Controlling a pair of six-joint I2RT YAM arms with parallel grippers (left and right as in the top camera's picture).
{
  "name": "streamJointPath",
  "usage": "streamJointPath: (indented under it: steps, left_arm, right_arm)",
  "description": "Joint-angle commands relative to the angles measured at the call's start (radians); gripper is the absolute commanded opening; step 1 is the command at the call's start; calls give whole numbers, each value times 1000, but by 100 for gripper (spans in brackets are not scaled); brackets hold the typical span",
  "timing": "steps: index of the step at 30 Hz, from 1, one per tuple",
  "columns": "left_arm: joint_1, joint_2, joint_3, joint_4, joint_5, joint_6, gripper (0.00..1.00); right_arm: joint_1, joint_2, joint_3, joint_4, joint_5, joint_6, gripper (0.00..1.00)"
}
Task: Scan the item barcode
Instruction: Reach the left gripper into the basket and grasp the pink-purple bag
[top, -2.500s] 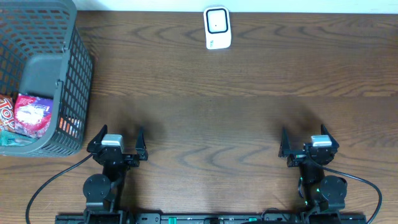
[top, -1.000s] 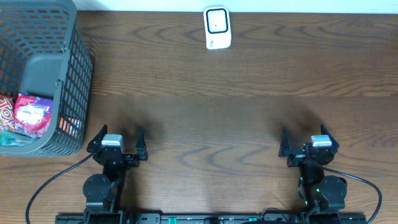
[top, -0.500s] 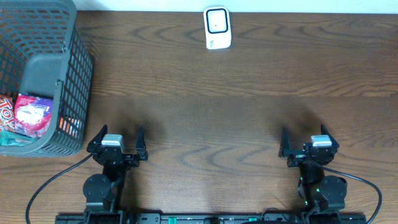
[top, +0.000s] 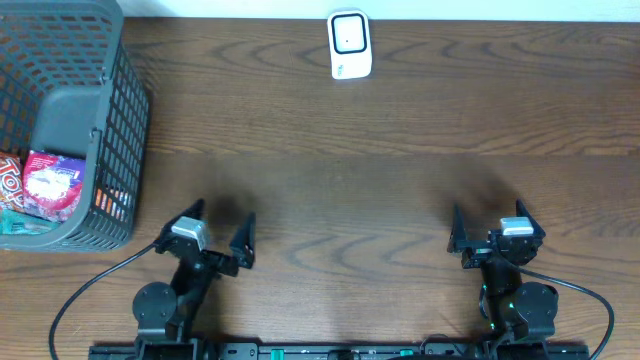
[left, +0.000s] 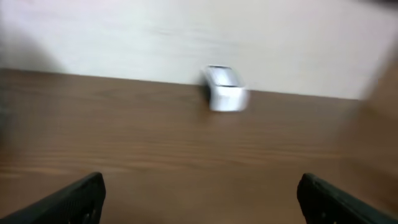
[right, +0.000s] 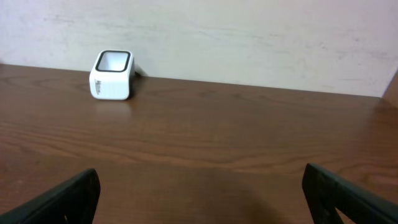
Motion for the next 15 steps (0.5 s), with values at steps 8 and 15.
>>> streamJointPath:
  steps: [8, 15]
  left_arm:
    - [2, -3, 76, 496, 100, -228, 98]
    - [3, 278, 488, 172, -157, -53, 98]
  right_arm:
    - [0, -7, -2, -4, 8, -9, 99]
    - [0, -7, -2, -4, 8, -9, 99]
